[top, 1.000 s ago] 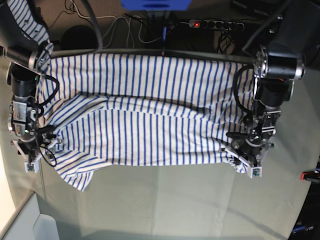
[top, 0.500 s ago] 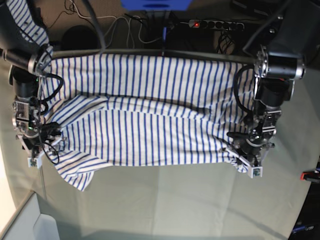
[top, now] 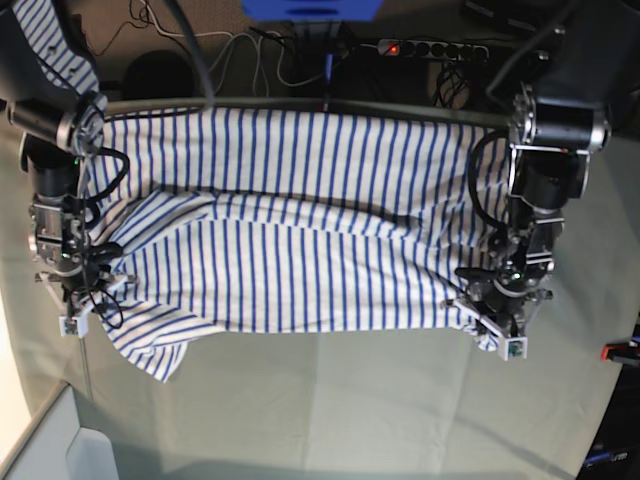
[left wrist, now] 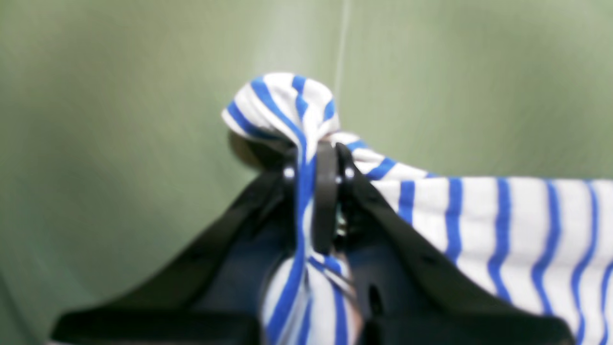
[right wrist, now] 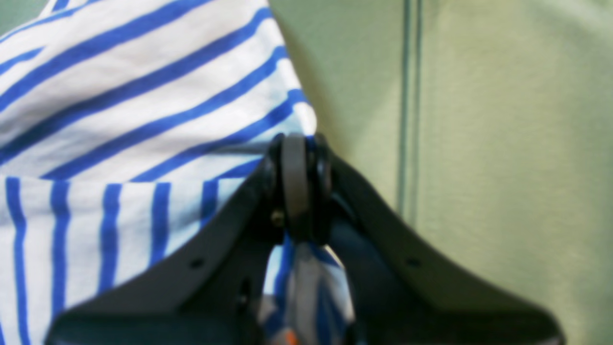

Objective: Layout the t-shirt on the table in an organized manner, then fold the t-shirt properly
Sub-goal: 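Lift the held hem with both grippers and fold it over the shirt body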

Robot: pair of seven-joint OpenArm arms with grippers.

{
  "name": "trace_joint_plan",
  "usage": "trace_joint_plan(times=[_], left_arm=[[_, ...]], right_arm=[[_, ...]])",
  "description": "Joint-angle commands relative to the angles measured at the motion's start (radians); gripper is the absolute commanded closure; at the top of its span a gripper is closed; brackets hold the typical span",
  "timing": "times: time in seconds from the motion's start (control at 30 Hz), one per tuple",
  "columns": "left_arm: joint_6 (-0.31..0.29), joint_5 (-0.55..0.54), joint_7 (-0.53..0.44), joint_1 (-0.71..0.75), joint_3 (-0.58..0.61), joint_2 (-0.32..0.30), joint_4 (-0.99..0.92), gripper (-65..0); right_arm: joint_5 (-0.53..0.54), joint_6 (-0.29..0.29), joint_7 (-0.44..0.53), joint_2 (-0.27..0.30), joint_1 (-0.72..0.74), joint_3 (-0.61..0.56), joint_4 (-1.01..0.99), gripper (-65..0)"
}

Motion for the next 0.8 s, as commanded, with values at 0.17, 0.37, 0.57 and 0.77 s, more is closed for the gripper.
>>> trace_joint_plan(times=[0.17, 0.37, 0.57, 0.77], left_arm=[[0.009, -0.001, -0.024, 0.094, -0.003, -0.012, 0.272, 0.0], [0.012, -0.001, -0.024, 0.193, -0.031, -0.014, 0.392, 0.0], [0.009, -0.001, -0.024, 0.262, -0.151, -0.003, 0.472, 0.0], [0.009, -0.002, -0.024, 0.348, -0.155, -0.003, 0.604, 0.0]], right_arm=[[0.005, -0.001, 0.072, 0.036, 0.017, 0.127, 0.016, 0.0], [0.005, 0.127, 0.078, 0.031, -0.043, 0.292, 0.088, 0.0], [0.005, 0.302, 0.078, -0.101, -0.201, 0.364, 0.44, 0.0], [0.006, 0.379, 0.078, -0.182, -0.305, 0.368, 0.679, 0.0]])
